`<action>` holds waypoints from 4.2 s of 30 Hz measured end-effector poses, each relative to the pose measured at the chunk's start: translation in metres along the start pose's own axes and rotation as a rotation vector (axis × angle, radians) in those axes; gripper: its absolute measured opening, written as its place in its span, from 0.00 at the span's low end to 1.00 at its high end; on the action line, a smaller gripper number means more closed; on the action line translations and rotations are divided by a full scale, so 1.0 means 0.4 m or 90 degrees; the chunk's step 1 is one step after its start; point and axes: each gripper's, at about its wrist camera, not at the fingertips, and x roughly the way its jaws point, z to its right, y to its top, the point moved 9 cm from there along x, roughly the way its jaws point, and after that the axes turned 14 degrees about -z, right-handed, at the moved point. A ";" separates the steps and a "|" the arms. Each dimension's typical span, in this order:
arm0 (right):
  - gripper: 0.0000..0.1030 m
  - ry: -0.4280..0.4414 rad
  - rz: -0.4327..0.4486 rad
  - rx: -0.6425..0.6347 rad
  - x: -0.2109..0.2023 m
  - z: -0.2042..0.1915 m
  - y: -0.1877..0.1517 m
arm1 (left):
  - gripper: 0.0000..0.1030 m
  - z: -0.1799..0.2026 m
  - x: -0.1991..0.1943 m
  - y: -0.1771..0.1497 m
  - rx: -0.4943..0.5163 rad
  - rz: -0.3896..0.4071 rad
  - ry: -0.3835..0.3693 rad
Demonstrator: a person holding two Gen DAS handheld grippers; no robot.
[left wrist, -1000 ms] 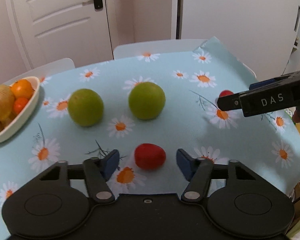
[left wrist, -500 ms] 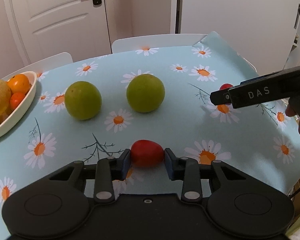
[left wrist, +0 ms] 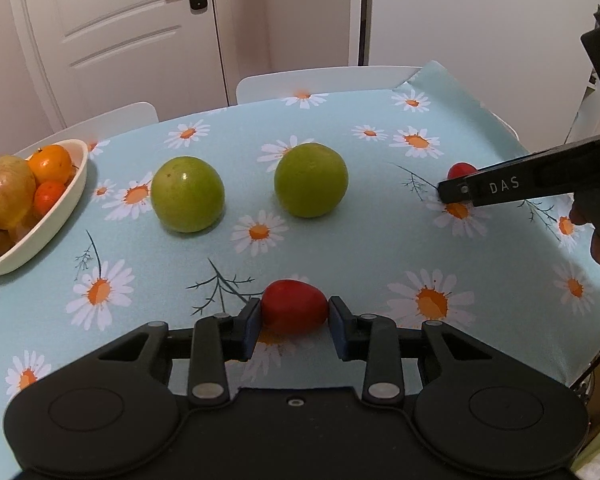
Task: Organize fruits
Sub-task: 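Grasp a cherry tomato with the left tool while the right tool grasps another, then carry both cherry tomatoes to the bowl and open the left tool, then lower the cherry tomato into the bowl and open the right tool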
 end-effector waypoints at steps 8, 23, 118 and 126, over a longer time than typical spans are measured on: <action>0.46 0.005 0.005 0.014 -0.032 -0.010 -0.005 | 0.38 -0.020 -0.029 -0.002 -0.002 0.001 0.003; 0.46 0.020 0.032 0.002 -0.162 -0.152 0.028 | 0.38 -0.121 -0.149 0.018 -0.030 0.038 -0.002; 1.00 0.132 0.001 -0.195 0.012 -0.901 0.295 | 0.97 -0.770 -0.130 0.000 -0.061 0.017 0.071; 1.00 0.117 0.016 -0.147 -0.043 -0.854 0.287 | 0.97 -0.754 -0.165 0.001 -0.055 0.034 0.072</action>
